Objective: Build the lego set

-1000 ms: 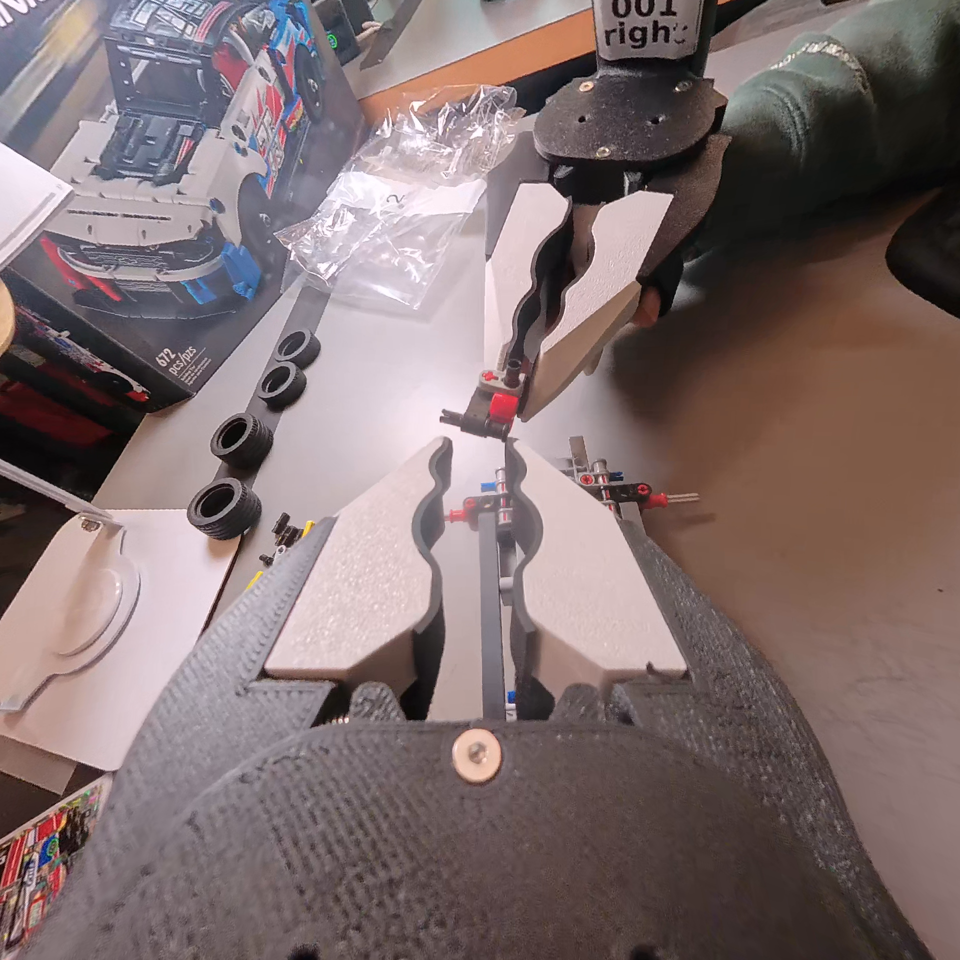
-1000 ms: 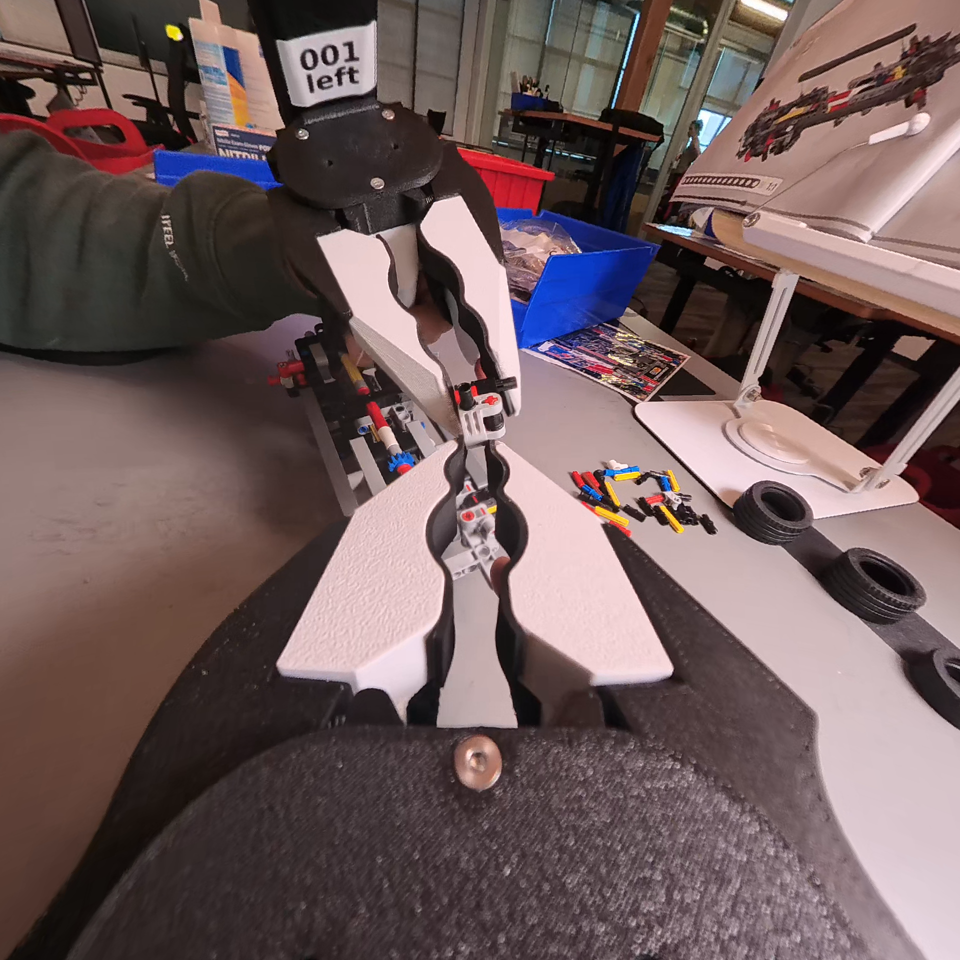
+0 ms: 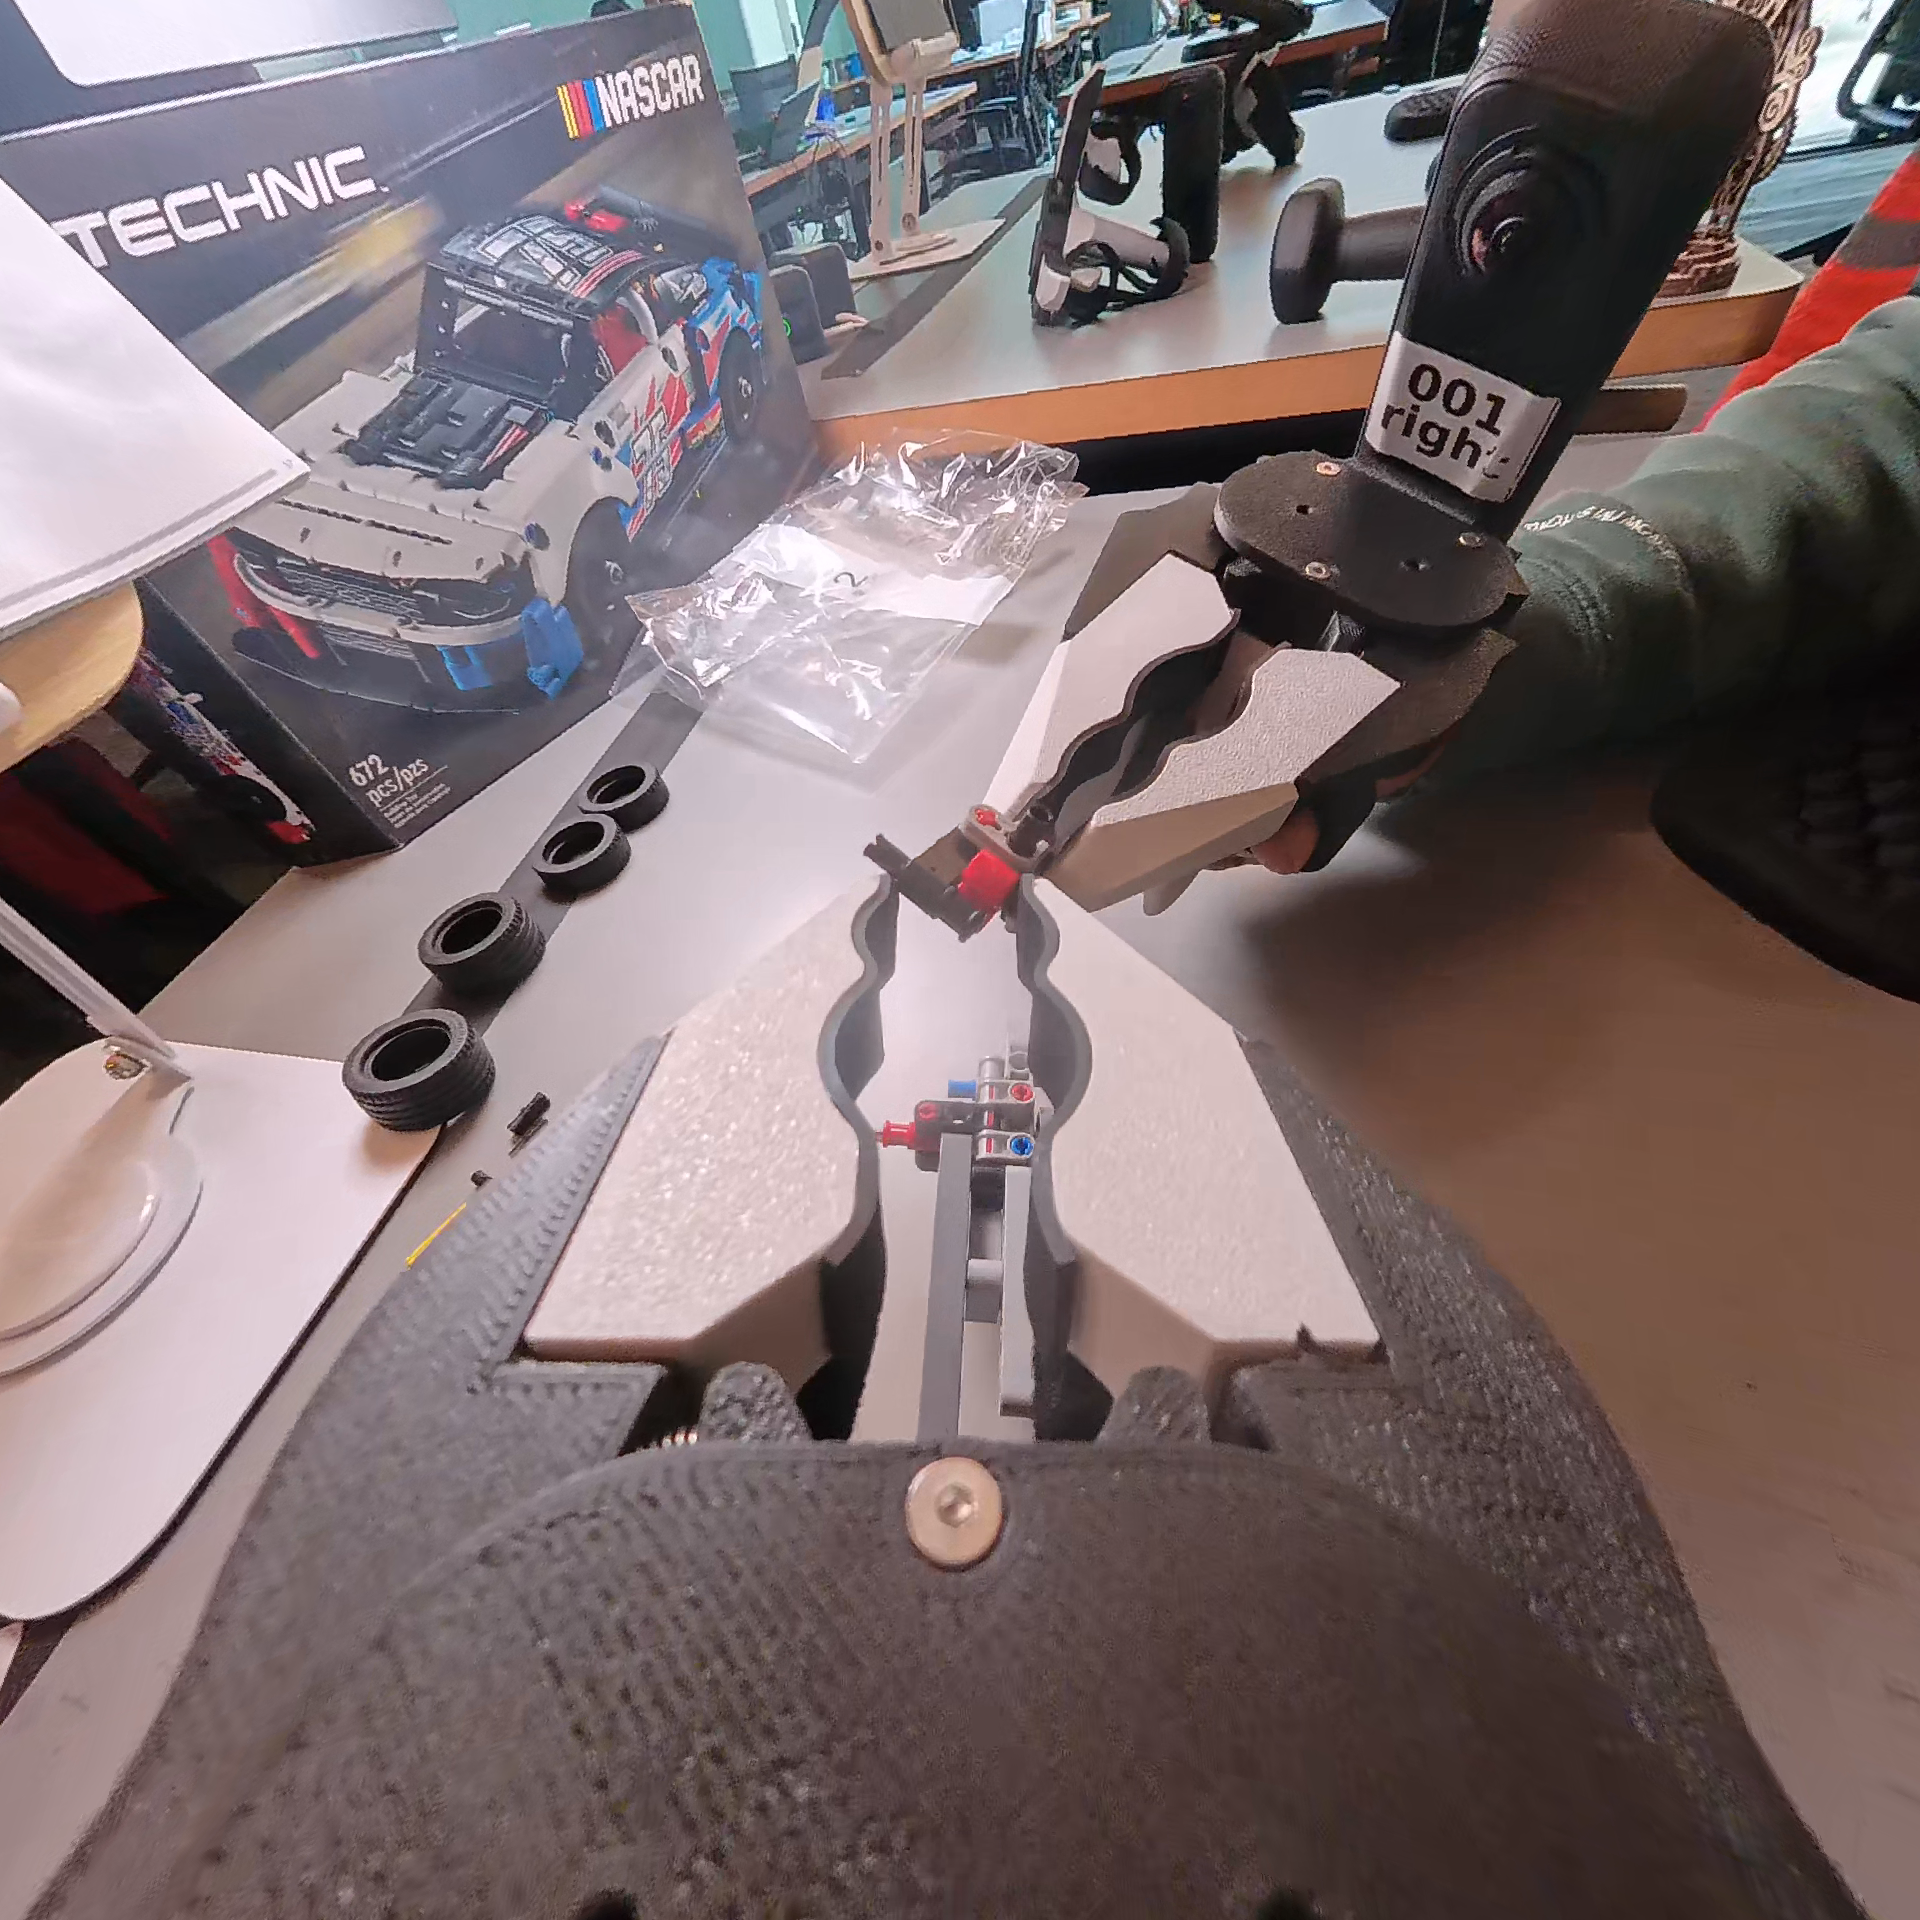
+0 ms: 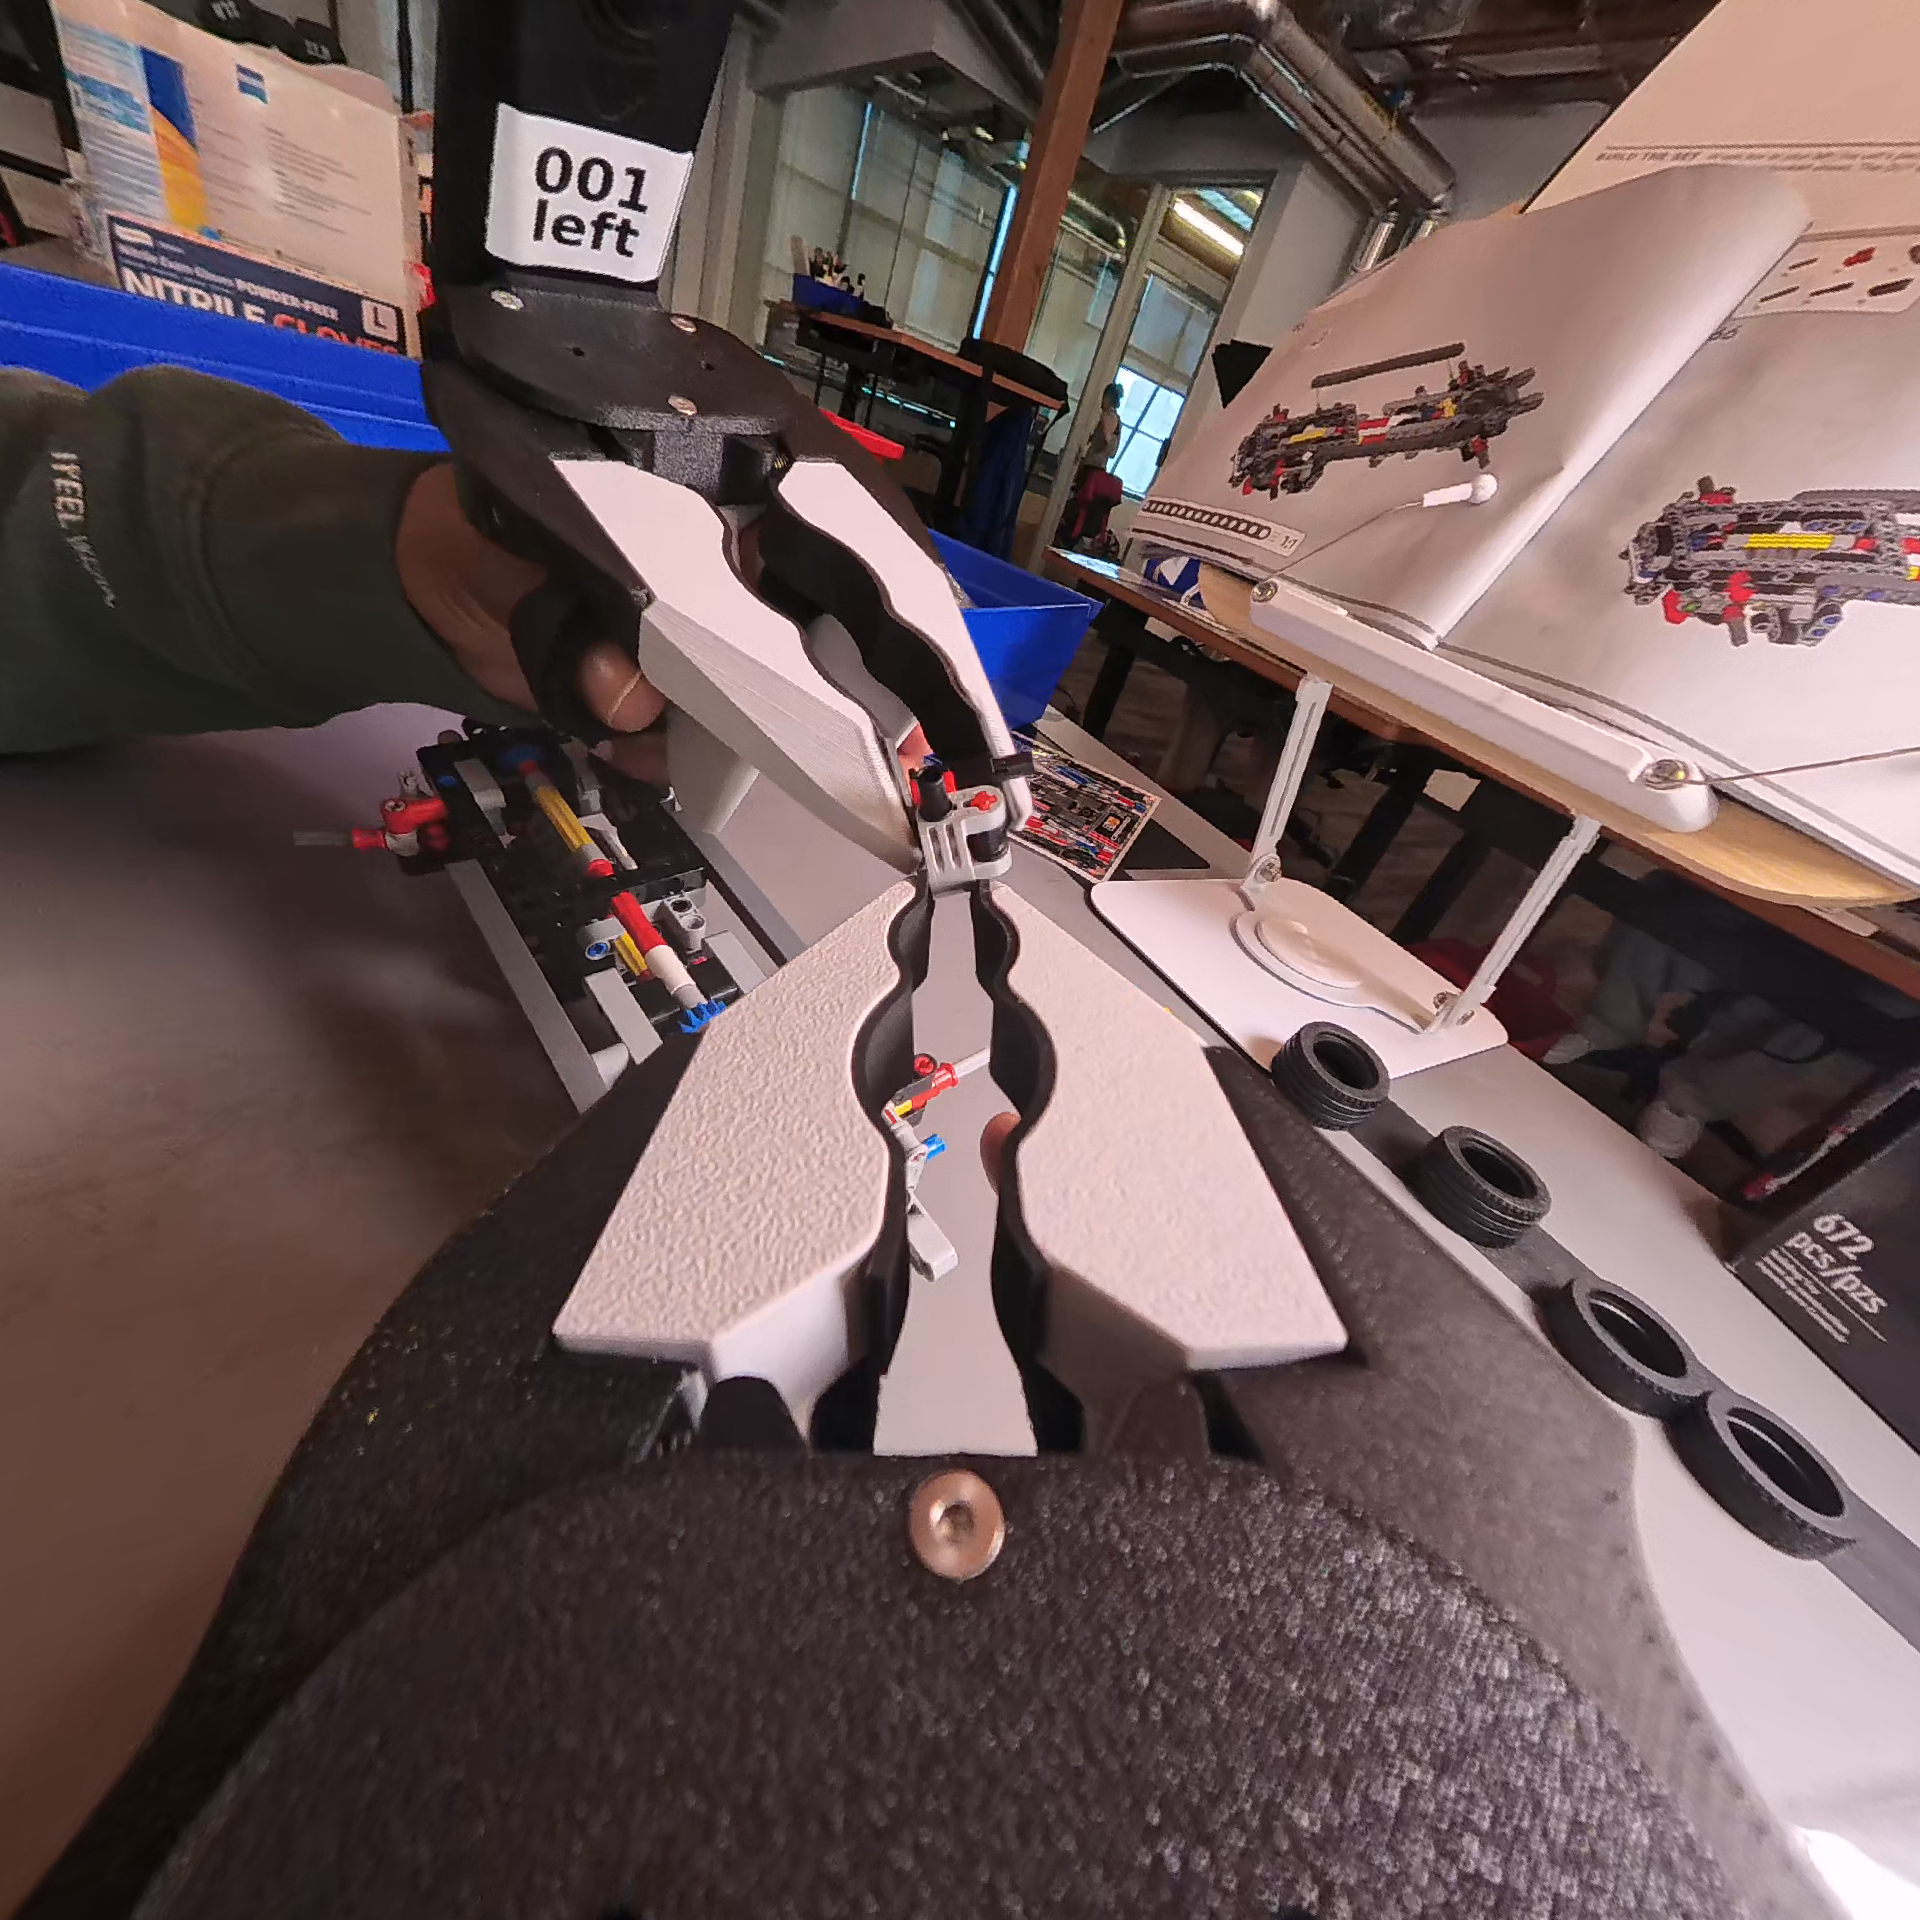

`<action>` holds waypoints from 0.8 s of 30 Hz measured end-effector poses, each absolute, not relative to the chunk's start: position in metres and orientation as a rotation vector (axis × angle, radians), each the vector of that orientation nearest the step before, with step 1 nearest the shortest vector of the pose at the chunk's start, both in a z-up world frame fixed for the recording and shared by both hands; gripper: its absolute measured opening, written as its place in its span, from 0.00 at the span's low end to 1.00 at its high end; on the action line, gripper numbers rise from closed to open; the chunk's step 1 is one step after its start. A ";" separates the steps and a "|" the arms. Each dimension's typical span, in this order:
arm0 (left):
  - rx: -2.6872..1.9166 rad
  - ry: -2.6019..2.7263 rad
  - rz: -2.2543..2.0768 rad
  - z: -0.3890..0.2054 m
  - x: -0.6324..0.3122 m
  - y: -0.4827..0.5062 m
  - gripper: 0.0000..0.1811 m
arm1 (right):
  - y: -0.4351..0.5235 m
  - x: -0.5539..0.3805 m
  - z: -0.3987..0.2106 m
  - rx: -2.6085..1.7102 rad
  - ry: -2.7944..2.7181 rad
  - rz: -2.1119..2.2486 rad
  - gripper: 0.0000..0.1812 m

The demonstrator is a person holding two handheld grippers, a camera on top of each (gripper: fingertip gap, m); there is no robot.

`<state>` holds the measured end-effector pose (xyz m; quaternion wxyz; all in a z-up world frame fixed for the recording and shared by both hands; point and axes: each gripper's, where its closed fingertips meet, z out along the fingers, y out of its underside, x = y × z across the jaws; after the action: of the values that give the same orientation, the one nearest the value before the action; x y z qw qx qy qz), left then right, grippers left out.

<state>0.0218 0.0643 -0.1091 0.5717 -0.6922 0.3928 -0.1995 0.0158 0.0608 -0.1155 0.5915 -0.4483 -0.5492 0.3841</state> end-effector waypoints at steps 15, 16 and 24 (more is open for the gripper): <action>-1.665 1.087 -0.817 -0.117 0.019 0.043 0.10 | 0.034 0.017 -0.121 -0.982 -1.457 1.089 0.06; -1.668 1.105 -0.836 -0.117 0.019 0.043 0.09 | 0.034 0.017 -0.120 -0.978 -1.467 1.105 0.07; -1.720 1.218 -0.961 -0.126 0.013 0.051 0.09 | 0.039 0.016 -0.123 -0.959 -1.587 1.065 0.14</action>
<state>0.0134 0.0506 -0.1257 0.4011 -0.6803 0.4816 -0.3799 0.0161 0.0393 -0.1233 0.4809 -0.3932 -0.6508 0.4366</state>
